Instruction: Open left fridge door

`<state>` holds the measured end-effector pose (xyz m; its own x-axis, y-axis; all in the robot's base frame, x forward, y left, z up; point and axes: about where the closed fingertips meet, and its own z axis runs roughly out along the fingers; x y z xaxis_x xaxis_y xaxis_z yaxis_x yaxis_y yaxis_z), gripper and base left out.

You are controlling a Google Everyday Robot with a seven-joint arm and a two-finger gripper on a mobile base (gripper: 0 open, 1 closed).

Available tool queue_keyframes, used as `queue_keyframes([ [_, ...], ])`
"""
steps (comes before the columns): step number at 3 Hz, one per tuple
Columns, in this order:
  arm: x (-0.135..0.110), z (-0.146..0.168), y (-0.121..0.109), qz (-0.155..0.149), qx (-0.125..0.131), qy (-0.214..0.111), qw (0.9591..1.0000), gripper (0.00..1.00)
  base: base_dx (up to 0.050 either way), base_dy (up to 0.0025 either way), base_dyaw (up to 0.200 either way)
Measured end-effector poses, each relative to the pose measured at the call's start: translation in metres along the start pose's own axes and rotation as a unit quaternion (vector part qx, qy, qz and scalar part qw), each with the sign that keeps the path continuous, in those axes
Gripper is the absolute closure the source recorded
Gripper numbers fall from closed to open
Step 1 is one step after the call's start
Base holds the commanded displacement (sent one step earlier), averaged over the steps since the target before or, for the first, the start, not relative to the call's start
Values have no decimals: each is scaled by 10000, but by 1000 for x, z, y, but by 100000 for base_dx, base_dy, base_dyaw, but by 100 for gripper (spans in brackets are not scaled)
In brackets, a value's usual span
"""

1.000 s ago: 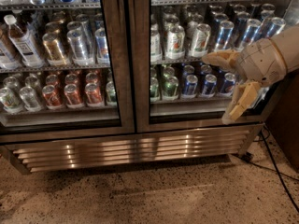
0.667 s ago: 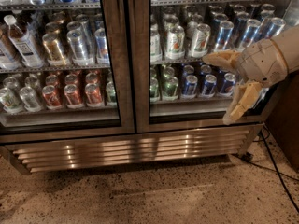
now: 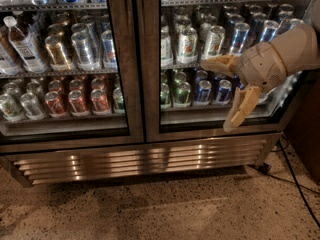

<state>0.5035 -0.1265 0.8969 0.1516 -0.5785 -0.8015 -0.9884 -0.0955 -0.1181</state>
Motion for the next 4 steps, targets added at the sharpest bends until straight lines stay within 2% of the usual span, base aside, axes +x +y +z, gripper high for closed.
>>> queue_keyframes([
  [1, -17, 28, 2, -151, -259, 5, 9996, 0, 0, 0, 0],
  [2, -17, 28, 2, -151, -259, 3, 9995, 0, 0, 0, 0],
  [3, -18, 29, 2, -208, -500, -760, 9956, 0, 0, 0, 0],
  [4, -18, 27, 0, -313, -857, -1985, 9759, 0, 0, 0, 0],
])
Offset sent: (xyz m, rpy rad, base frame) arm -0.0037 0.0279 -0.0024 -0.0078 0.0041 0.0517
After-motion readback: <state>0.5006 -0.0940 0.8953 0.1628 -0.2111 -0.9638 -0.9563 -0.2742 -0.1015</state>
